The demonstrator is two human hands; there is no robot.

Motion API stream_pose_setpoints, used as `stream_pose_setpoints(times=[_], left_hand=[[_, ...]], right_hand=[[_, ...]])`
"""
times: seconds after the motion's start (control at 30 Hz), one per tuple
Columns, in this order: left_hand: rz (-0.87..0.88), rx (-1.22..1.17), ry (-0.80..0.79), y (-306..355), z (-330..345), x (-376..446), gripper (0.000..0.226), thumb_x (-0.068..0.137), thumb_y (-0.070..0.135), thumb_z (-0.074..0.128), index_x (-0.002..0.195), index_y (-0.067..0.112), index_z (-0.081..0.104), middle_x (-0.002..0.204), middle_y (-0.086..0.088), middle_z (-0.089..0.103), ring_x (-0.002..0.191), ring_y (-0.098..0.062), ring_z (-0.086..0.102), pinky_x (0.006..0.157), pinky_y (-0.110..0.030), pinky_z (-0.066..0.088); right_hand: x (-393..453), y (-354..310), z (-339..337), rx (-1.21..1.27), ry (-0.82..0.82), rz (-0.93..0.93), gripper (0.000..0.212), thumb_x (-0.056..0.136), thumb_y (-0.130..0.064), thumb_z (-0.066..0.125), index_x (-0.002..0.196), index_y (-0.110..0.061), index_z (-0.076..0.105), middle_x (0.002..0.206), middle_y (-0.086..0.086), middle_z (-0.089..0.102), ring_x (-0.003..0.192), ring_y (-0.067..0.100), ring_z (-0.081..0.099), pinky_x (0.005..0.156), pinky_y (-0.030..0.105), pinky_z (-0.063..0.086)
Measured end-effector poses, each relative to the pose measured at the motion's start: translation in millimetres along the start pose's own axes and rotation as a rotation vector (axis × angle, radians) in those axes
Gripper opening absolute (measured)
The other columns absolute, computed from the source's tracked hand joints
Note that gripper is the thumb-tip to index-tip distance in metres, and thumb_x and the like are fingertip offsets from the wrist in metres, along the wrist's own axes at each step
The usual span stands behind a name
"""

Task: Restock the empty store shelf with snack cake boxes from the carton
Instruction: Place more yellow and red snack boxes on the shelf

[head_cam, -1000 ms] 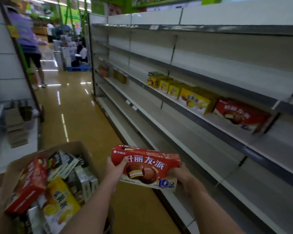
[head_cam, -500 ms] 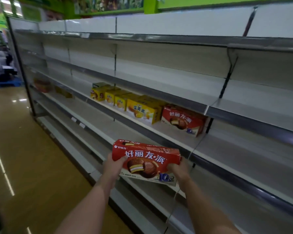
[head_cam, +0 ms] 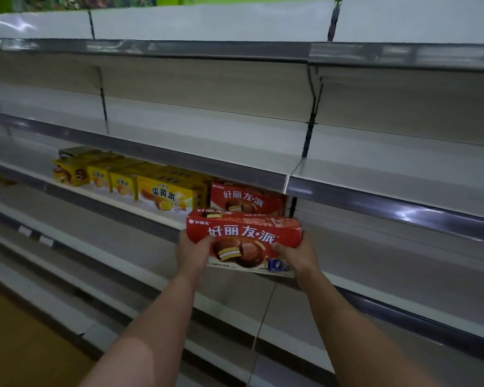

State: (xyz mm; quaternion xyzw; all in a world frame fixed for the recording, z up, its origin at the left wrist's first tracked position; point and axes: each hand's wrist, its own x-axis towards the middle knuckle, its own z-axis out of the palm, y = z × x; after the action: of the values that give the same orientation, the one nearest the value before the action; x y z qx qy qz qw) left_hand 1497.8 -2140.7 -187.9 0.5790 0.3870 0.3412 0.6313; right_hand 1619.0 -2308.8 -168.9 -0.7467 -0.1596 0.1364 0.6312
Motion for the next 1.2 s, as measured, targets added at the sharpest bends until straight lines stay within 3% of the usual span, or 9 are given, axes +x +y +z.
stream_pose_setpoints(times=[0.13,0.23,0.33,0.53,0.73,0.9,1.0,1.1,1.2], left_hand=[[-0.016,0.042,-0.033,0,11,46,0.073,0.074,0.028,0.073,0.138,0.019,0.039,0.132,-0.012,0.05,0.117,-0.033,0.052,0.101,-0.051,0.043],[-0.001,0.035,-0.052,7,16,83,0.074,0.068,0.031,0.073,0.134,0.018,0.044,0.128,-0.011,0.053,0.115,-0.032,0.054,0.1,-0.05,0.044],[0.024,0.021,-0.101,14,19,113,0.059,0.076,0.023,0.072,0.13,0.015,0.049,0.122,-0.008,0.059,0.109,-0.028,0.056,0.099,-0.043,0.044],[0.031,0.159,-0.193,-6,16,158,0.054,0.077,0.025,0.071,0.128,0.019,0.052,0.121,-0.007,0.061,0.116,-0.031,0.053,0.102,-0.046,0.041],[0.244,0.444,-0.252,-22,2,191,0.047,0.075,0.021,0.075,0.119,0.016,0.057,0.117,-0.01,0.063,0.111,-0.033,0.055,0.091,-0.04,0.044],[0.339,0.584,-0.172,-29,2,204,0.032,0.085,0.009,0.065,0.115,0.002,0.057,0.114,-0.02,0.063,0.107,-0.037,0.057,0.084,-0.037,0.044],[0.281,0.537,-0.118,-28,9,209,0.026,0.087,0.009,0.06,0.111,0.001,0.059,0.111,-0.021,0.064,0.104,-0.038,0.059,0.08,-0.037,0.044],[0.203,0.468,-0.138,-26,20,217,0.028,0.085,0.009,0.062,0.112,0.001,0.061,0.11,-0.021,0.066,0.103,-0.037,0.06,0.076,-0.033,0.042],[0.139,0.386,-0.2,-25,33,224,0.042,0.085,0.013,0.064,0.124,0.008,0.052,0.118,-0.017,0.063,0.107,-0.036,0.059,0.086,-0.037,0.047]], right_hand=[[27,7,15,-0.194,0.068,0.027,0.072,0.071,-0.031,0.082,0.132,-0.022,0.045,0.127,0.006,0.06,0.112,0.027,0.061,0.098,0.051,0.048],[46,3,29,-0.318,0.127,0.015,0.068,0.072,-0.039,0.08,0.13,-0.021,0.049,0.122,0.004,0.064,0.109,0.026,0.062,0.097,0.049,0.048],[62,-3,45,-0.315,0.166,0.028,0.062,0.074,-0.033,0.08,0.128,-0.018,0.052,0.12,0.006,0.065,0.104,0.026,0.064,0.095,0.045,0.05],[82,12,77,-0.284,0.25,0.101,0.061,0.075,-0.022,0.08,0.128,-0.018,0.05,0.123,0.008,0.063,0.111,0.027,0.061,0.1,0.048,0.047],[98,23,90,-0.336,0.284,0.096,0.067,0.072,-0.023,0.082,0.129,-0.022,0.048,0.124,0.005,0.062,0.114,0.026,0.059,0.101,0.047,0.046],[94,40,93,-0.829,0.236,0.205,0.049,0.084,-0.022,0.07,0.127,-0.015,0.048,0.122,0.008,0.062,0.11,0.027,0.058,0.092,0.035,0.047],[104,40,101,-0.756,0.304,0.172,0.048,0.086,-0.02,0.068,0.129,-0.013,0.047,0.125,0.008,0.061,0.112,0.027,0.058,0.091,0.034,0.046],[122,31,107,-0.516,0.372,0.154,0.043,0.089,-0.025,0.063,0.127,-0.014,0.046,0.124,0.007,0.06,0.111,0.027,0.058,0.09,0.033,0.045],[138,32,109,-0.334,0.412,0.189,0.039,0.089,-0.026,0.064,0.122,-0.012,0.047,0.119,0.008,0.062,0.107,0.026,0.059,0.092,0.035,0.047]])
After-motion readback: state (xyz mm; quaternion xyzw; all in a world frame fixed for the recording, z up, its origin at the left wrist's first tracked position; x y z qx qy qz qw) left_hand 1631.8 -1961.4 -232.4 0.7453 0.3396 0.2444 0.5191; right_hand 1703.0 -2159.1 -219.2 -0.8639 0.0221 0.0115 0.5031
